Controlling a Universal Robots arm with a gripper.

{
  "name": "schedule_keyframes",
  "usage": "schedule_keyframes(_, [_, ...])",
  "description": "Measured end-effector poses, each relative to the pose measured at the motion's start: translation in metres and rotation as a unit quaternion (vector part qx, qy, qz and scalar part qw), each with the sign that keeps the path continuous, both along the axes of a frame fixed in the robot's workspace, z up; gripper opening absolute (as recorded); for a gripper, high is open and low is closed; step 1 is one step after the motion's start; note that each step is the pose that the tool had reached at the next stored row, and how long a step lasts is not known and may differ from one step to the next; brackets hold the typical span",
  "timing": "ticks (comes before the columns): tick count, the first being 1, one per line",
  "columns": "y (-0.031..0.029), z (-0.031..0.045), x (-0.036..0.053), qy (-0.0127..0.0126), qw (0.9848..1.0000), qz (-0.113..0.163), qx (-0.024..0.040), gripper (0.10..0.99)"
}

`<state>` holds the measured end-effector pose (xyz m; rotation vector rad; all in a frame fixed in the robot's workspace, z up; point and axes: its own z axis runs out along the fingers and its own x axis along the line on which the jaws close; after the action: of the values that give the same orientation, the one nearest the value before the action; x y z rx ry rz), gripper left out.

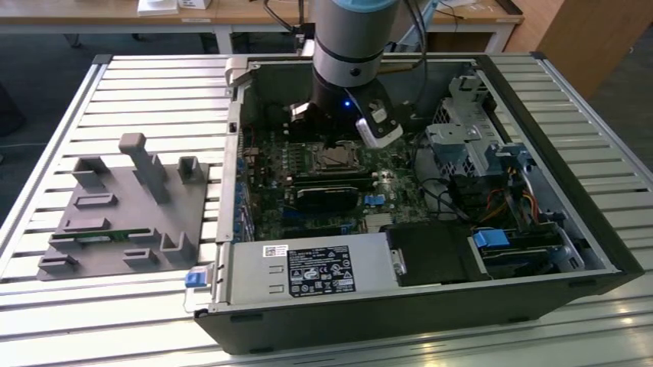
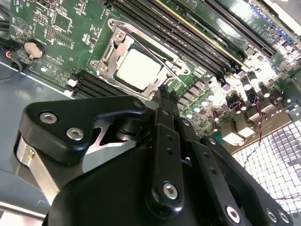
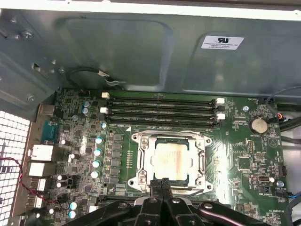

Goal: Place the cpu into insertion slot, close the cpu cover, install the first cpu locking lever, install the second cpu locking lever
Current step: 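Install the second cpu locking lever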

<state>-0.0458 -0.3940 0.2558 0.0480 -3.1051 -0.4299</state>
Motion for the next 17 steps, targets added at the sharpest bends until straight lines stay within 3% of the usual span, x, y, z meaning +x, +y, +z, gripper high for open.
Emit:
schedule_keyframes(5, [0.0, 0.0, -0.0044, 0.0, 1.0, 0.0, 0.0, 0.106])
schedule_keyframes(17, [0.0, 0.0, -0.0024, 0.0003, 1.0, 0.0, 0.0, 0.106])
